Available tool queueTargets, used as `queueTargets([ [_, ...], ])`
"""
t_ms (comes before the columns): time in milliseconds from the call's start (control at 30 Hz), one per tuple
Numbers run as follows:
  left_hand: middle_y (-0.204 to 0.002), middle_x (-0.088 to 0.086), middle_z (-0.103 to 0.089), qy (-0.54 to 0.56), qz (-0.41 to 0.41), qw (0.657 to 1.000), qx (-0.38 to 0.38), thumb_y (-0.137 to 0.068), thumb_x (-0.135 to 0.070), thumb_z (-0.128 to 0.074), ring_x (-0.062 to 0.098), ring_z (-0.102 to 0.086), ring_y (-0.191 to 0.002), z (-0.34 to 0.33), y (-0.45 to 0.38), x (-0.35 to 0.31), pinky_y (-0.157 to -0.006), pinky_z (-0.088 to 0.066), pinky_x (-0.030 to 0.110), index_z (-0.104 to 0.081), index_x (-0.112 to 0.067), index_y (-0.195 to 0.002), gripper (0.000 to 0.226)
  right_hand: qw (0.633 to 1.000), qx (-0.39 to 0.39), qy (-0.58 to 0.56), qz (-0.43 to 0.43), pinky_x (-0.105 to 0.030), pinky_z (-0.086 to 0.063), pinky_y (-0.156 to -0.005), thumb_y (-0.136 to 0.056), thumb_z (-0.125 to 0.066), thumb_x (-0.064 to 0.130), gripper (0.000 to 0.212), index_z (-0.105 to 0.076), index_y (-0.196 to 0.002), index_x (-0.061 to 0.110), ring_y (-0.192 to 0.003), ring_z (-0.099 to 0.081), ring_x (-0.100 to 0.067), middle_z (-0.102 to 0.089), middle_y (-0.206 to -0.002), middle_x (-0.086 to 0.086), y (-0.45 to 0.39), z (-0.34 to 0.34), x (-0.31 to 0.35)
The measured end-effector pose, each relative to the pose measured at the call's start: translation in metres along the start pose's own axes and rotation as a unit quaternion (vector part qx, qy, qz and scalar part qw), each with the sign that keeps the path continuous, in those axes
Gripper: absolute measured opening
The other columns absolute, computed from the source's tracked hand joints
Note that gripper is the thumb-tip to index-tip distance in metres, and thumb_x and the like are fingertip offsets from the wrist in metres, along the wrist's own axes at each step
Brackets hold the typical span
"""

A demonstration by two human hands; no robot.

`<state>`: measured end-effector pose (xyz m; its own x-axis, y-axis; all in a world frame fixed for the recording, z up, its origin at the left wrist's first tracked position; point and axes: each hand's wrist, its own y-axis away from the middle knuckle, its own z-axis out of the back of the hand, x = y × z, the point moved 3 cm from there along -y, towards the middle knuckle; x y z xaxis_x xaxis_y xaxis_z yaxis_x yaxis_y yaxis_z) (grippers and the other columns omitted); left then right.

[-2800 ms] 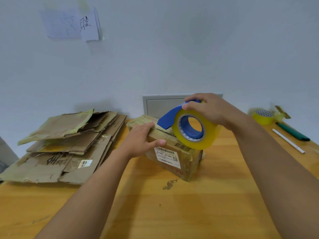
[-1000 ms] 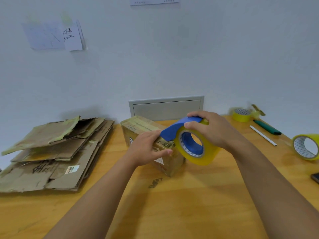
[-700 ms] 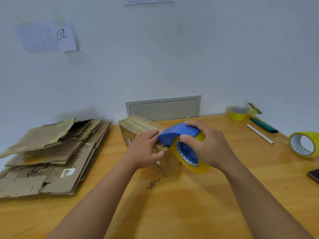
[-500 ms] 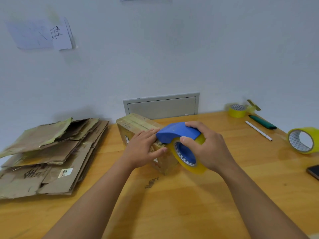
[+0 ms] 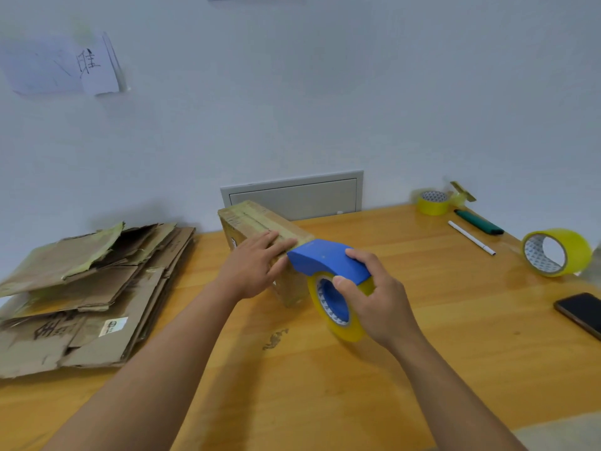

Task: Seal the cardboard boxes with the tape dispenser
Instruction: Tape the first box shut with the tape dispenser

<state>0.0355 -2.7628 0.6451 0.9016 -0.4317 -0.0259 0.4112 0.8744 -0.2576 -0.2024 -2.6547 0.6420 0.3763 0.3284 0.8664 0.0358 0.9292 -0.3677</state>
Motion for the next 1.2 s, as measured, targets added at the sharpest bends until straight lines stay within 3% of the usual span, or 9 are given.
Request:
queueTargets([
  [167,-0.164,-0.005,-0.018,-0.001,-0.027,0.999,-0.026,-0.107,-0.038,-0.027,0.014,-0.007,-0.153,0.001,-0.006,0.004,-0.121,-0.001,0.029,-0.024,-0.030,-0.156,0.050,1.000,-0.005,0.005,-0.009,-0.012,-0.045,-0.069,-0.092,-0.066,0.039,0.034,-0.051,-0.123,0.042,-0.095,-0.056,0.003,-0.058,-0.108,0.020,-0.013,-0.021,-0.008],
  [300,-0.162,-0.009,-0.024,0.032,-0.056,0.998,0.008,-0.103,-0.038,-0.045,0.013,-0.015,-0.151,0.000,-0.005,0.011,-0.120,-0.012,0.031,-0.021,-0.035,-0.156,0.057,1.000,-0.013,0.026,-0.004,-0.020,-0.048,-0.073,-0.093,-0.064,0.039,0.037,-0.050,-0.127,0.037,-0.095,-0.056,-0.001,-0.057,-0.109,0.015,-0.016,-0.025,-0.016],
  [400,-0.161,-0.007,-0.028,0.046,-0.056,0.997,0.006,-0.101,-0.030,-0.054,0.016,-0.019,-0.150,-0.002,-0.007,0.013,-0.120,-0.016,0.035,-0.026,-0.033,-0.155,0.061,1.000,-0.012,0.018,-0.003,-0.013,-0.046,-0.068,-0.093,-0.064,0.039,0.033,-0.048,-0.122,0.043,-0.093,-0.056,0.001,-0.056,-0.105,0.020,-0.015,-0.025,-0.015],
  [533,-0.161,-0.008,-0.028,0.069,-0.030,0.997,0.004,-0.100,-0.025,-0.055,0.016,-0.019,-0.150,-0.002,-0.009,0.012,-0.120,-0.015,0.034,-0.029,-0.035,-0.154,0.060,1.000,-0.021,0.010,0.000,-0.012,-0.045,-0.066,-0.087,-0.059,0.049,0.035,-0.049,-0.120,0.046,-0.092,-0.056,0.002,-0.056,-0.102,0.022,-0.007,-0.014,-0.007],
  [633,-0.161,-0.008,-0.027,0.074,-0.005,0.997,0.009,-0.100,-0.025,-0.056,0.016,-0.018,-0.150,-0.003,-0.009,0.010,-0.120,-0.016,0.035,-0.031,-0.036,-0.153,0.059,0.999,-0.006,0.046,0.002,-0.019,-0.045,-0.070,-0.091,-0.066,0.042,0.038,-0.051,-0.126,0.038,-0.091,-0.056,-0.002,-0.054,-0.105,0.023,0.008,-0.006,-0.006],
  [767,-0.163,-0.009,-0.023,0.059,0.028,0.998,0.022,-0.101,-0.026,-0.054,0.017,-0.016,-0.151,-0.002,-0.010,0.004,-0.121,-0.018,0.041,-0.028,-0.039,-0.153,0.059,0.997,0.011,0.075,-0.009,-0.017,-0.039,-0.069,-0.090,-0.066,0.044,0.039,-0.054,-0.127,0.040,-0.089,-0.055,-0.001,-0.054,-0.101,0.024,0.027,0.011,-0.009],
  [933,-0.165,-0.007,-0.017,0.077,0.075,0.992,0.074,-0.100,-0.024,-0.048,0.020,-0.008,-0.152,0.000,-0.012,-0.007,-0.122,-0.015,0.049,-0.022,-0.040,-0.154,0.062,0.987,0.056,0.152,-0.017,-0.025,-0.039,-0.067,-0.089,-0.059,0.053,0.044,-0.051,-0.130,0.042,-0.088,-0.055,-0.010,-0.057,-0.103,0.013,0.021,0.005,0.002],
  [1067,-0.159,-0.001,-0.032,0.182,0.121,0.973,0.071,-0.096,-0.038,-0.041,0.024,-0.017,-0.150,0.006,-0.018,-0.012,-0.119,-0.021,0.050,-0.037,-0.037,-0.150,0.054,0.978,0.075,0.191,-0.032,-0.027,-0.046,-0.063,-0.088,-0.055,0.051,0.039,-0.053,-0.125,0.039,-0.083,-0.056,-0.009,-0.059,-0.099,0.009,0.000,-0.014,0.006],
  [1200,-0.139,0.002,-0.054,0.126,0.113,0.985,-0.037,-0.097,-0.046,-0.055,0.024,-0.041,-0.133,-0.001,-0.017,-0.025,-0.103,-0.039,0.041,-0.051,-0.027,-0.138,0.045,0.976,0.074,0.201,-0.044,-0.030,-0.050,-0.062,-0.086,-0.052,0.051,0.038,-0.052,-0.122,0.037,-0.078,-0.055,-0.009,-0.060,-0.095,0.008,-0.014,-0.030,0.005],
])
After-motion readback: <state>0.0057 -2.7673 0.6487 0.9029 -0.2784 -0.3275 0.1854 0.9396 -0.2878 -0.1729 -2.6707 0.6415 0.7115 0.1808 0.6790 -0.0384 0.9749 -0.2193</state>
